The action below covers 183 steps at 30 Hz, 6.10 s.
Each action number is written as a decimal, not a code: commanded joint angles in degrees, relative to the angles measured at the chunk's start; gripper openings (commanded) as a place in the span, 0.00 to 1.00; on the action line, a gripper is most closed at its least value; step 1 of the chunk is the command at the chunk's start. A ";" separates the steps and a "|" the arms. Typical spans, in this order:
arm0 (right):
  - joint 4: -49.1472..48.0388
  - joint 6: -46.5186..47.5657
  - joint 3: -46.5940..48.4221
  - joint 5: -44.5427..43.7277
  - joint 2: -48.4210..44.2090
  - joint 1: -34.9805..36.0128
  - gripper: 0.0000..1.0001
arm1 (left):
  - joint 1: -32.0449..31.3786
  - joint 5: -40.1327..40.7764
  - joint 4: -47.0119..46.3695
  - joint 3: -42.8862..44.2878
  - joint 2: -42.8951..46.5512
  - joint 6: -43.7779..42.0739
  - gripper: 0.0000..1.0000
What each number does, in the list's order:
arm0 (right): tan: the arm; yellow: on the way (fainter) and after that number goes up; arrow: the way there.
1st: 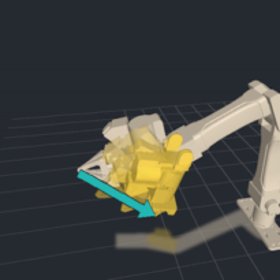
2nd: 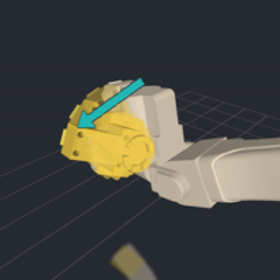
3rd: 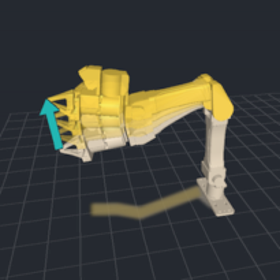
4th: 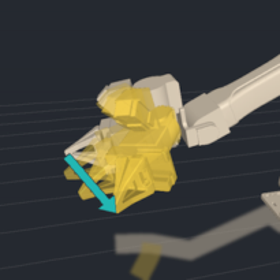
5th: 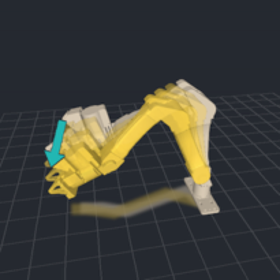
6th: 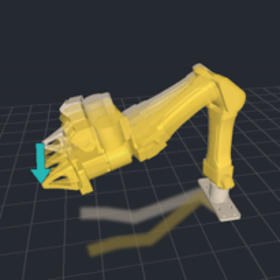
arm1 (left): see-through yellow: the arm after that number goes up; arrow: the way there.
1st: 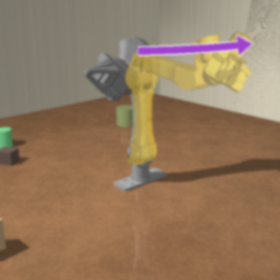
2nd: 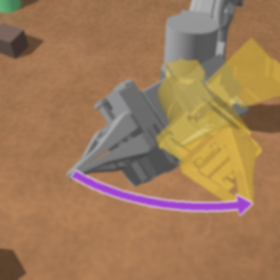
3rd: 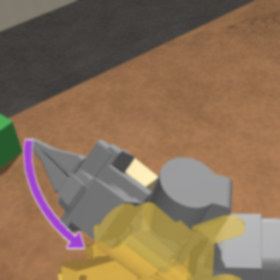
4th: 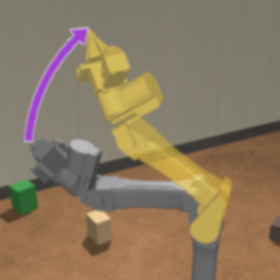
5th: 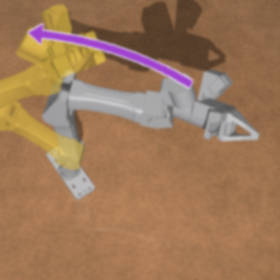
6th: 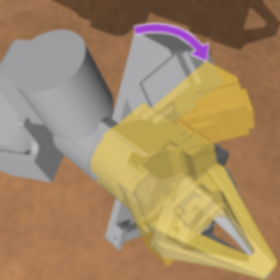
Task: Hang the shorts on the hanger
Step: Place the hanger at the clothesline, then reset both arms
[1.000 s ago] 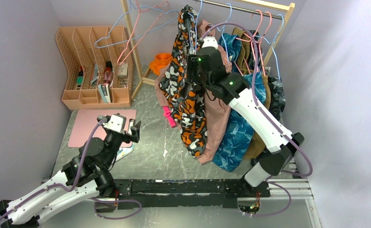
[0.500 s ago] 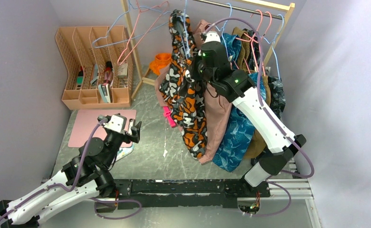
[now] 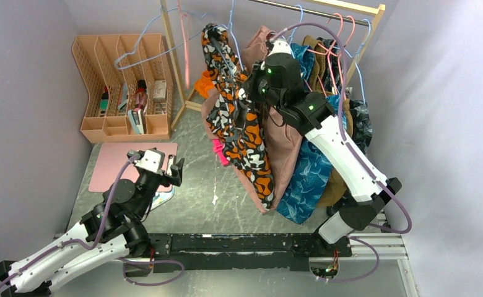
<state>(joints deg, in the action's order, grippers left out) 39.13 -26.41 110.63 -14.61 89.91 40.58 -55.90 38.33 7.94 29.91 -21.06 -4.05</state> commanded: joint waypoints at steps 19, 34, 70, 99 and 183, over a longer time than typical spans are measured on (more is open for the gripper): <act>-10.56 -10.30 -14.18 -10.03 -11.23 0.00 0.00 | 0.70 -0.87 -1.89 -0.82 -0.91 -0.25 0.95; -3.21 -1.44 -17.41 -2.32 -13.65 0.09 0.61 | 2.42 -1.96 0.21 2.22 -10.77 5.35 0.96; -12.33 4.02 -51.33 11.49 -28.49 0.36 0.71 | 32.78 -44.23 -29.50 29.75 -75.43 37.88 0.87; -17.90 -2.16 -49.30 19.74 -30.47 0.53 0.02 | 32.87 -49.78 -31.06 45.27 -83.29 33.30 0.07; -13.43 12.13 -20.31 -18.52 -15.63 0.35 0.00 | 33.23 -25.76 2.85 6.21 -15.13 12.85 0.89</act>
<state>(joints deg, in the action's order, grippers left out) 25.08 -13.17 89.49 -30.17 76.25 40.95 -22.96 11.88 10.22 36.14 -35.99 9.63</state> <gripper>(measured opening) 0.030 0.894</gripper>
